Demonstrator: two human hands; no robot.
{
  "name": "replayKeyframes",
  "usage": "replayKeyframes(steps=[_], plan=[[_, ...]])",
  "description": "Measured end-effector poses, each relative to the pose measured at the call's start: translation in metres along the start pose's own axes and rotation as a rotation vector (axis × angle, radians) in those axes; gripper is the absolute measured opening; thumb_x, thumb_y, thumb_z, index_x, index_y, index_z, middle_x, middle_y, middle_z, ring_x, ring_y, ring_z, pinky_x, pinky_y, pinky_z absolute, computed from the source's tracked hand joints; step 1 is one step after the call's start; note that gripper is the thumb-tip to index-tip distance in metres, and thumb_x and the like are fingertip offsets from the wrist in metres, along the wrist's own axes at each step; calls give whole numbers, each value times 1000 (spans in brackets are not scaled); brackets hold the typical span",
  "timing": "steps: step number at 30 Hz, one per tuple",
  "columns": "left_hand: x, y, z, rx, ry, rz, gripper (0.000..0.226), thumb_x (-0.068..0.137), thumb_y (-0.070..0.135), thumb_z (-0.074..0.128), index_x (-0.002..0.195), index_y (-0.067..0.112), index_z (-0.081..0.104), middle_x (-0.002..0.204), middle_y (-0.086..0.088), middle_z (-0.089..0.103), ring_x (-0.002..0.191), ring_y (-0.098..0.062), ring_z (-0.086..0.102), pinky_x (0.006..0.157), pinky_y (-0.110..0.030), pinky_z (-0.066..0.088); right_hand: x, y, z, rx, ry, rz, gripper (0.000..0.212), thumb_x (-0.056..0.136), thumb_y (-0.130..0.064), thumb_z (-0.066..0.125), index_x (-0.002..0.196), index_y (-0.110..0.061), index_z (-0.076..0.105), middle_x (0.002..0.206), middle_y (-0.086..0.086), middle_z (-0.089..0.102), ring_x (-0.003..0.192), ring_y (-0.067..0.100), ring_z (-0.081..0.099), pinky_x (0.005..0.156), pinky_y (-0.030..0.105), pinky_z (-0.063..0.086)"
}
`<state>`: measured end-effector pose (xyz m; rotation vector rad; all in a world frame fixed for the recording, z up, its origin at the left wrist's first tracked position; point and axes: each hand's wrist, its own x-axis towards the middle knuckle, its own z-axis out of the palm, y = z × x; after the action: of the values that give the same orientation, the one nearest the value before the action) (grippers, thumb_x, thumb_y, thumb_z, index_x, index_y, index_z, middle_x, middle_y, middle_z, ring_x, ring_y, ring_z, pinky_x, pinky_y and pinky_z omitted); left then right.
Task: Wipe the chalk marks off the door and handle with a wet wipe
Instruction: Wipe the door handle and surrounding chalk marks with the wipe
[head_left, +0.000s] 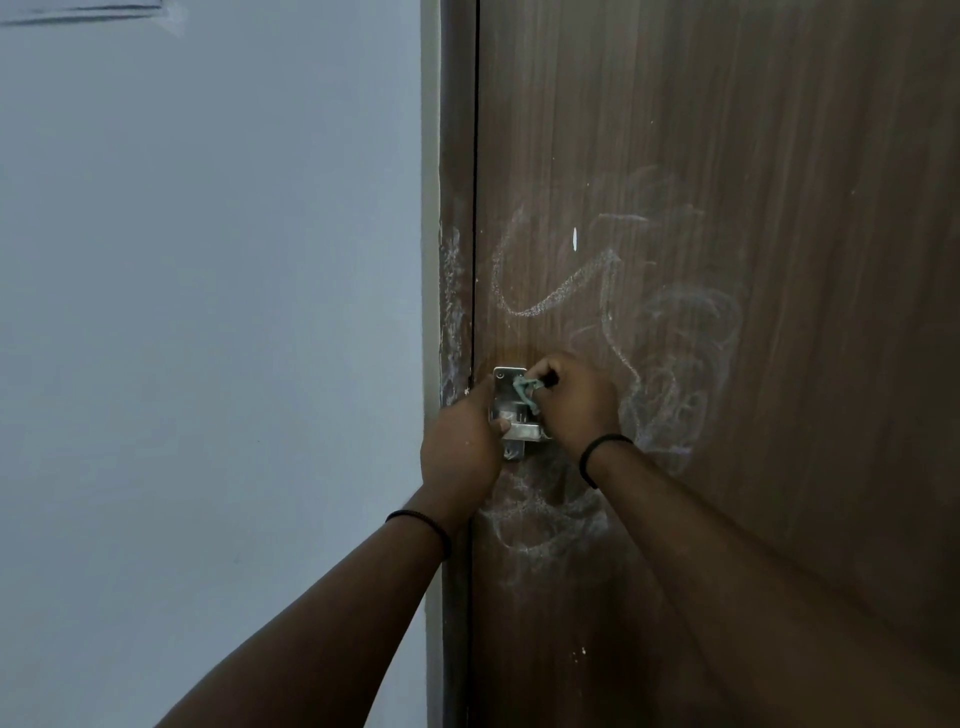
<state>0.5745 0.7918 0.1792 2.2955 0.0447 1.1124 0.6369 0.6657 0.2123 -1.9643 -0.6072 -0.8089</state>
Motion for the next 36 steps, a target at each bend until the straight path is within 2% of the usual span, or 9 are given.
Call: replayKeyframes(steps=[3, 7, 12, 17, 21, 24, 27, 32, 36], plan=[[2, -3, -2, 42, -34, -26, 51, 94, 25, 64, 142, 20, 47, 110, -7, 71, 95, -27, 68, 67, -29, 41, 0, -3, -1, 19, -60, 58, 22, 80, 1, 70, 75, -21, 71, 76, -10, 69, 70, 7, 65, 62, 32, 58], [4, -5, -3, 53, -64, -14, 52, 93, 25, 64, 143, 20, 48, 112, -9, 71, 93, -27, 67, 69, -30, 47, 5, -17, 2, 99, 87, 86, 20, 83, -2, 69, 73, -20, 68, 75, -11, 67, 69, 5, 62, 55, 17, 45], [9, -8, -4, 37, -126, -71, 54, 93, 29, 65, 144, 24, 49, 121, -7, 69, 98, -24, 67, 75, -29, 47, 3, -9, -1, -26, -105, 183, 20, 78, -1, 75, 71, -18, 67, 73, -8, 66, 69, 10, 63, 58, 28, 55], [10, -7, -4, 11, -154, -55, 50, 94, 27, 64, 142, 23, 51, 123, -9, 67, 103, -28, 67, 83, -34, 52, 4, -23, -2, 62, 110, 131, 17, 83, 1, 67, 75, -13, 67, 74, -3, 67, 68, 13, 62, 55, 24, 50], [11, -10, -4, -15, -180, -85, 54, 95, 27, 63, 146, 23, 46, 127, -11, 66, 100, -26, 69, 89, -44, 56, 5, -18, -6, -60, -159, 253, 21, 82, 5, 67, 71, -12, 66, 81, 8, 71, 80, 24, 68, 70, 39, 60], [11, -10, -3, -10, -181, -88, 55, 95, 28, 62, 147, 24, 45, 118, -9, 71, 98, -24, 69, 89, -42, 55, 4, -18, -5, -8, -89, 232, 24, 82, 3, 69, 67, -15, 65, 76, 3, 70, 74, 18, 67, 64, 33, 58], [11, -10, -4, -30, -188, -81, 53, 95, 27, 63, 146, 23, 47, 120, -8, 69, 95, -25, 70, 87, -44, 57, 3, -21, 0, 70, 151, 134, 18, 82, 0, 69, 71, -14, 65, 71, -5, 66, 63, 6, 58, 53, 20, 47], [8, -9, -5, -23, -137, -71, 43, 93, 27, 65, 135, 22, 55, 113, -4, 71, 94, -23, 69, 79, -36, 55, 10, -9, -1, -129, -191, 148, 28, 77, 4, 68, 61, -18, 63, 68, -2, 68, 71, 19, 68, 60, 32, 57], [3, -6, -2, 8, -69, -129, 31, 91, 31, 67, 114, 17, 50, 87, 3, 61, 82, -24, 65, 54, -27, 36, 2, -12, 3, -81, 8, 1, 25, 78, 6, 63, 71, -18, 65, 79, -2, 65, 73, 14, 61, 63, 30, 52]])
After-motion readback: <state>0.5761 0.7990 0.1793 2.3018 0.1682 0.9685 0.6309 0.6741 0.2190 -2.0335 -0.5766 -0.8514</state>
